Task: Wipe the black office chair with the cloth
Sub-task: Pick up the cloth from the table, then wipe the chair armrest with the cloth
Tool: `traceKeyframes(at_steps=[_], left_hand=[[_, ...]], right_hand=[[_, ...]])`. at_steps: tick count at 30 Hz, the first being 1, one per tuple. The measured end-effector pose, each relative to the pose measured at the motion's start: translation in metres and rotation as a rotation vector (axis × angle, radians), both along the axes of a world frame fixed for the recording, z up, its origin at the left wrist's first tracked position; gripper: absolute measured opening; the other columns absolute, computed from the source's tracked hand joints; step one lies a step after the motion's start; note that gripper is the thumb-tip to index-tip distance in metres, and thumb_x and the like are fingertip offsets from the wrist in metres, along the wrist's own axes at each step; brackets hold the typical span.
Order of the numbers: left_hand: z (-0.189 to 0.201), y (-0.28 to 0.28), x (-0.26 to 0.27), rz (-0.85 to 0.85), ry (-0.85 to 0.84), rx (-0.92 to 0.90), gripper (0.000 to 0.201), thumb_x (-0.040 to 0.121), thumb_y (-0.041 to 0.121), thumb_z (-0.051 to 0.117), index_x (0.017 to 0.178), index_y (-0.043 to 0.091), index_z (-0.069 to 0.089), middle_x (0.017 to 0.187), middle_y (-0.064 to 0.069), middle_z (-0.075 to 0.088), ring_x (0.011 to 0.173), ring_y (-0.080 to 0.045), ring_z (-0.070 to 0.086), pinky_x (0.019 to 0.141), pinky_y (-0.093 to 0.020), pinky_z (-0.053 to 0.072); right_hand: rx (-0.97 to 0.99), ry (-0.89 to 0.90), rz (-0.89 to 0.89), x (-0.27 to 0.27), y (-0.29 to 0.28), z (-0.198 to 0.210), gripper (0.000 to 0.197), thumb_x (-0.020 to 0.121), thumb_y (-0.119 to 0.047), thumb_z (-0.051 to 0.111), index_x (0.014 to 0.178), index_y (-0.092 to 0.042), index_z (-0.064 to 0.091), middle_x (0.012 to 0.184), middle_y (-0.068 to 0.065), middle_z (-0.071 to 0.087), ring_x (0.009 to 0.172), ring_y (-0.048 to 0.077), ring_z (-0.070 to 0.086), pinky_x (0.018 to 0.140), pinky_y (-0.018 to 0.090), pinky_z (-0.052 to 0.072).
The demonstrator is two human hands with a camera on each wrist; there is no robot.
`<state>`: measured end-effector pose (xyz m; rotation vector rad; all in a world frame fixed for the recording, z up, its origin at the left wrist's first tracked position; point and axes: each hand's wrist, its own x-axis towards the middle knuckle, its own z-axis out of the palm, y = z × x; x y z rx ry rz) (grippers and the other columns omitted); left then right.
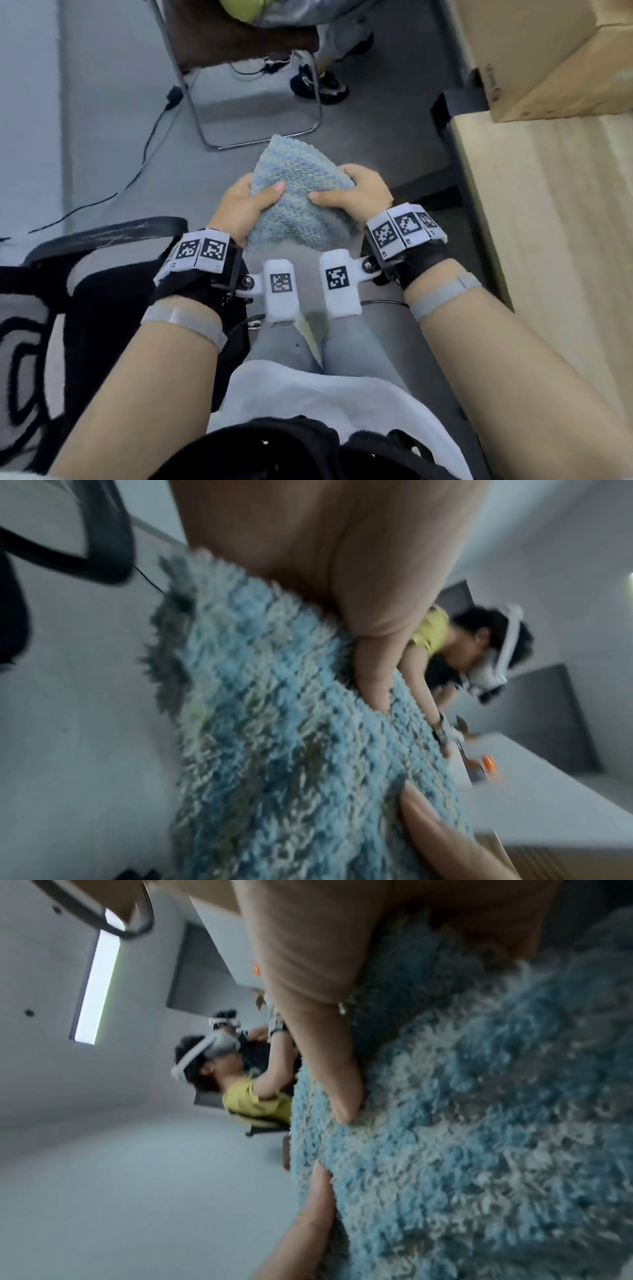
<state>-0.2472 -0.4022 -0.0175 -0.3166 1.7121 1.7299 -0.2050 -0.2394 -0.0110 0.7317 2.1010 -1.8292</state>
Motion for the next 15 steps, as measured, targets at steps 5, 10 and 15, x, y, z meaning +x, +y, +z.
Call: traceKeyframes(at_steps=[5, 10, 15], left_hand=[[-0.01, -0.1, -0.001, 0.351, -0.062, -0.03, 0.058, 0.073, 0.03, 0.066, 0.123, 0.005, 0.051, 0.122, -0.019, 0.062, 0.108, -0.035, 0.062, 0.094, -0.055, 0.048], [-0.015, -0.174, 0.012, 0.792, -0.106, 0.016, 0.04, 0.088, 0.017, 0.054, 0.126, 0.006, 0.048, 0.116, -0.012, 0.064, 0.104, -0.026, 0.064, 0.085, -0.042, 0.055], [-0.027, -0.212, 0.027, 1.2, -0.065, 0.083, 0.043, 0.087, 0.018, 0.055, 0.128, 0.008, 0.046, 0.122, -0.013, 0.062, 0.106, -0.028, 0.064, 0.083, -0.04, 0.056]], right_hand=[[-0.162, -0.045, 0.245, -0.057, -0.091, -0.008, 0.025, 0.067, -0.006, 0.076, 0.085, -0.012, 0.059, 0.073, -0.003, 0.062, 0.05, -0.005, 0.06, 0.049, 0.011, 0.049], [-0.525, -0.244, 0.408, -0.103, -0.183, -0.015, 0.023, 0.07, 0.0, 0.071, 0.089, -0.012, 0.065, 0.079, 0.008, 0.072, 0.077, 0.026, 0.069, 0.077, 0.042, 0.058], [-0.477, -0.593, 0.783, -0.138, -0.257, -0.025, 0.044, 0.077, -0.018, 0.066, 0.117, -0.001, 0.057, 0.09, 0.013, 0.074, 0.074, 0.021, 0.069, 0.059, 0.025, 0.056]])
